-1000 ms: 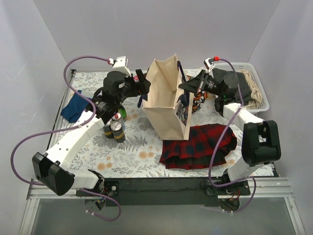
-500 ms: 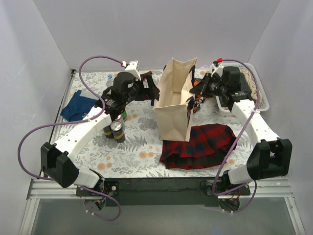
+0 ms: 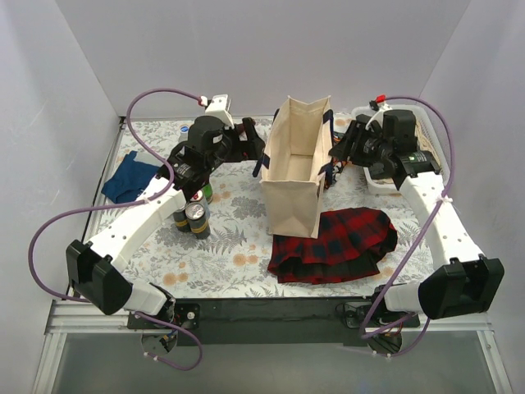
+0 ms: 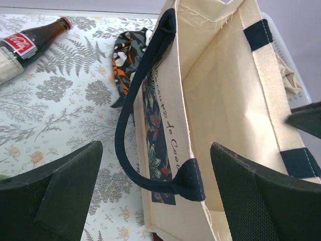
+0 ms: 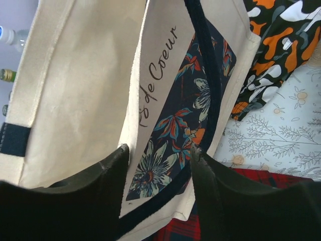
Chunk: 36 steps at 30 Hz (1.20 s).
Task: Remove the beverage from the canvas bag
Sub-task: Place the canvas bag at the center of the board.
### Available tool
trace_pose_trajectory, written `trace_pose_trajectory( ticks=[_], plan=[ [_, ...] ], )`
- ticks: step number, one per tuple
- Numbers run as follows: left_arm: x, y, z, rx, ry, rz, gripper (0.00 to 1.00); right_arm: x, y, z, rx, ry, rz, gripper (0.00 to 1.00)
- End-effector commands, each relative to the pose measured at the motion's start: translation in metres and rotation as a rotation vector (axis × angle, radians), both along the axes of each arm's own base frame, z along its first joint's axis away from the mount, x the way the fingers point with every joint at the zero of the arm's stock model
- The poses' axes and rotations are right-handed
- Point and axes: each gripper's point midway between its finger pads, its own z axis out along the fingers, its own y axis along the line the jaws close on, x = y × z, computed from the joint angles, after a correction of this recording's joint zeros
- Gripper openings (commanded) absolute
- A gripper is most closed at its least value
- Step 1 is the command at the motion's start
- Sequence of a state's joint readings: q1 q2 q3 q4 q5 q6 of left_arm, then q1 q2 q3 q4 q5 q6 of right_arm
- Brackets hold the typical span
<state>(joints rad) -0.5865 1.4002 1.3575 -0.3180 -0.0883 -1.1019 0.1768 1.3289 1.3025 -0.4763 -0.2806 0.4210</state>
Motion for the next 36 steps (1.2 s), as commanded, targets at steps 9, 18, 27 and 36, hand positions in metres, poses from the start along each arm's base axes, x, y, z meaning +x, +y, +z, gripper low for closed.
trace_pose_trajectory(
  ticks=[9, 18, 27, 36],
  plan=[
    [0.034, 0.014, 0.011, 0.092, -0.033, 0.131, 0.88, -0.008, 0.006, 0.067, 0.025, -0.147, 0.061, 0.65],
    [0.091, 0.038, -0.003, 0.102, 0.023, 0.185, 0.88, -0.013, 0.011, 0.087, 0.042, -0.195, 0.098, 0.67],
    [0.17, 0.04, -0.009, 0.298, 0.02, 0.109, 0.98, -0.018, 0.015, 0.075, 0.053, -0.166, 0.118, 0.67],
    [0.195, 0.051, 0.011, 0.367, -0.088, 0.002, 0.98, -0.019, 0.018, 0.065, 0.071, -0.13, 0.129, 0.67]
  ],
)
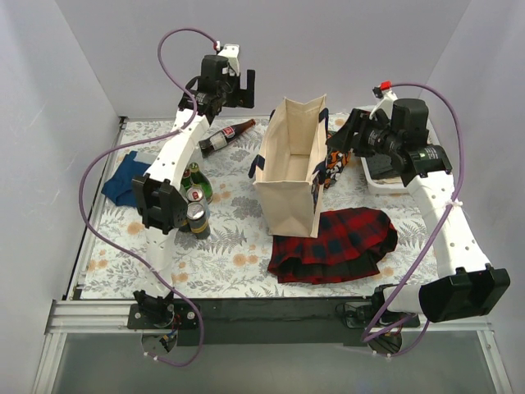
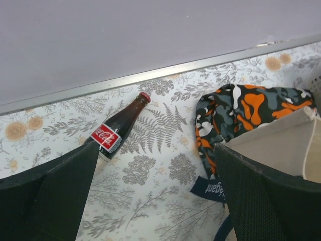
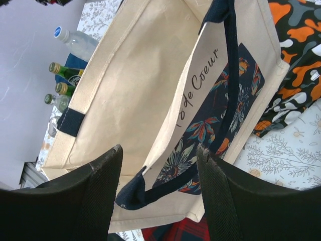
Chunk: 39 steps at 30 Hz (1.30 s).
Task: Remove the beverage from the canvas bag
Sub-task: Place the canvas bag at the center of the board, then pick up the drink from the center of the board.
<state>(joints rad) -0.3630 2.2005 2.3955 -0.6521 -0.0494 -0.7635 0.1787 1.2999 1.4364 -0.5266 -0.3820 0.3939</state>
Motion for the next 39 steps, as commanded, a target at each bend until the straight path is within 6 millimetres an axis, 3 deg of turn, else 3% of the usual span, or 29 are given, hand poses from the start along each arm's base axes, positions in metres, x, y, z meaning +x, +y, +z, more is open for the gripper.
trace_pose_trajectory(
  ticks=[1, 17, 30, 39],
  plan=[
    [-0.009, 0.02, 0.024, 0.056, -0.041, -0.063, 0.98, -0.006, 0.005, 0.002, 0.021, -0.009, 0.028, 0.67],
    [0.009, 0.016, -0.056, 0.183, 0.072, -0.149, 0.98, -0.011, 0.01, -0.008, 0.044, 0.025, 0.052, 0.67],
    [0.028, 0.031, -0.114, 0.292, 0.13, -0.085, 0.98, -0.012, 0.016, -0.021, 0.055, 0.055, 0.093, 0.67],
    [0.034, 0.028, -0.139, 0.309, 0.15, -0.091, 0.98, -0.011, 0.02, -0.025, 0.065, 0.071, 0.112, 0.67]
  ],
)
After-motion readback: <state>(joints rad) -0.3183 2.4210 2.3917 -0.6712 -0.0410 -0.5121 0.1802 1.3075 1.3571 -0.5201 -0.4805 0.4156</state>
